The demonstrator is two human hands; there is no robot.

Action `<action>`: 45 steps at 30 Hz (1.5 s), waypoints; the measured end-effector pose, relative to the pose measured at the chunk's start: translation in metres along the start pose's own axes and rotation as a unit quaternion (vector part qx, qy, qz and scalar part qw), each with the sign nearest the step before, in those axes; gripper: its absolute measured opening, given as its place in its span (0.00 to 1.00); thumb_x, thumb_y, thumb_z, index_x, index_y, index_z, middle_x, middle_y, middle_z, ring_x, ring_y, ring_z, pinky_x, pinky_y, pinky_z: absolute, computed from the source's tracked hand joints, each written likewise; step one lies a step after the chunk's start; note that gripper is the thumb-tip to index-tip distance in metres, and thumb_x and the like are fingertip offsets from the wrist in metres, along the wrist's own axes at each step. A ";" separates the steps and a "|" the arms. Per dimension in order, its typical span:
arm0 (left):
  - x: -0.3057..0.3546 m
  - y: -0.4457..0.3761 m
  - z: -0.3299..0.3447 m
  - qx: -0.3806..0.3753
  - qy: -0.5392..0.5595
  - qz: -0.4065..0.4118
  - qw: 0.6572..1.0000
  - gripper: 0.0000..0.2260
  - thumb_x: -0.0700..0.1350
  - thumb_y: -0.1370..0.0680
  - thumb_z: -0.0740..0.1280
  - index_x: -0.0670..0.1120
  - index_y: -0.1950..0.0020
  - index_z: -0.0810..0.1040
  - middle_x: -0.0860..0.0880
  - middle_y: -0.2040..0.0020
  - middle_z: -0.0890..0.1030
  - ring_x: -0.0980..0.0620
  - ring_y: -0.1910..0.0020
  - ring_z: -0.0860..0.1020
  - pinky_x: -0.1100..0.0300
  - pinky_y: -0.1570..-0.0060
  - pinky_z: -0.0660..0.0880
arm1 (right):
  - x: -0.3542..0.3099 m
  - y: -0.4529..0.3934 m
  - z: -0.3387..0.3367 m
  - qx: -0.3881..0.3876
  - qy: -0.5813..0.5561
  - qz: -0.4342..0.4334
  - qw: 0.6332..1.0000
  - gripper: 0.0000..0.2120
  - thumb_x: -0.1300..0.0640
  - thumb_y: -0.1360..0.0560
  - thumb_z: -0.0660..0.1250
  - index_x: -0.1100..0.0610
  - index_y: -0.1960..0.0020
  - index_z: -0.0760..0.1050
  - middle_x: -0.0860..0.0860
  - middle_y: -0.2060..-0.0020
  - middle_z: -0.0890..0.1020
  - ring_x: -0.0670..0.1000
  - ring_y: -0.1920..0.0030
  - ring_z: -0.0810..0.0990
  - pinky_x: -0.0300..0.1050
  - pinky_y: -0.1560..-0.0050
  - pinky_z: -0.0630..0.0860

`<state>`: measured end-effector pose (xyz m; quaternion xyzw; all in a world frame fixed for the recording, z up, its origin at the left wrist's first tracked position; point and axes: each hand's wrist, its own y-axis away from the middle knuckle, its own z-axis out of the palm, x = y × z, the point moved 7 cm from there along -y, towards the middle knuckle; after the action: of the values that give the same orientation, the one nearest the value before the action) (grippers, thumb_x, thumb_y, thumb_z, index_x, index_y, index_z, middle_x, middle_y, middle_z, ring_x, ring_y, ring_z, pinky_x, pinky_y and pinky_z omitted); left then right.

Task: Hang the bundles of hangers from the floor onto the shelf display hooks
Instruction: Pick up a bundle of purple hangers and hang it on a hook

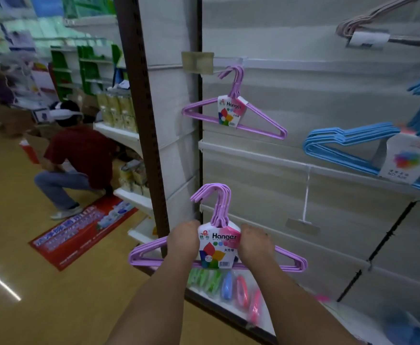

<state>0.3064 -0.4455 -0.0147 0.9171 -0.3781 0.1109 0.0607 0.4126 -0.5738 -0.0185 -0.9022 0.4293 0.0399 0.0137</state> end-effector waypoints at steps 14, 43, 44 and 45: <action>0.019 -0.116 -0.062 0.073 0.089 0.035 0.993 0.03 0.43 0.22 0.63 0.48 0.52 0.76 0.50 0.56 0.80 0.50 0.55 0.80 0.56 0.52 0.78 | -0.006 -0.090 -0.075 0.064 -0.224 -0.013 0.972 0.11 0.56 0.23 0.58 0.53 0.46 0.77 0.53 0.49 0.82 0.57 0.49 0.79 0.44 0.58 0.68; 0.055 -0.245 -0.176 0.061 0.619 0.184 0.761 0.32 0.62 0.26 0.63 0.50 0.26 0.60 0.50 0.36 0.73 0.56 0.50 0.74 0.58 0.47 0.72 | -0.089 -0.183 -0.178 0.344 -0.182 0.108 0.915 0.07 0.45 0.20 0.56 0.48 0.52 0.63 0.46 0.61 0.76 0.49 0.60 0.73 0.44 0.54 0.64; 0.054 -0.242 -0.182 0.090 0.606 0.190 0.767 0.28 0.62 0.25 0.62 0.50 0.29 0.65 0.51 0.41 0.77 0.58 0.53 0.75 0.61 0.51 0.72 | -0.089 -0.182 -0.180 0.345 -0.185 0.102 0.914 0.07 0.45 0.20 0.56 0.48 0.51 0.63 0.46 0.60 0.76 0.48 0.59 0.73 0.44 0.53 0.66; 0.051 -0.239 -0.190 0.129 0.592 0.195 0.771 0.23 0.62 0.24 0.60 0.50 0.34 0.70 0.52 0.47 0.79 0.57 0.54 0.77 0.62 0.55 0.73 | -0.090 -0.180 -0.182 0.349 -0.192 0.096 0.912 0.07 0.45 0.20 0.55 0.48 0.50 0.63 0.46 0.59 0.76 0.48 0.59 0.74 0.44 0.53 0.67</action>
<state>0.4809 -0.2746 0.1755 0.5759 -0.4204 0.6888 0.1308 0.5065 -0.4009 0.1684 -0.7692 0.4895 0.0606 0.4062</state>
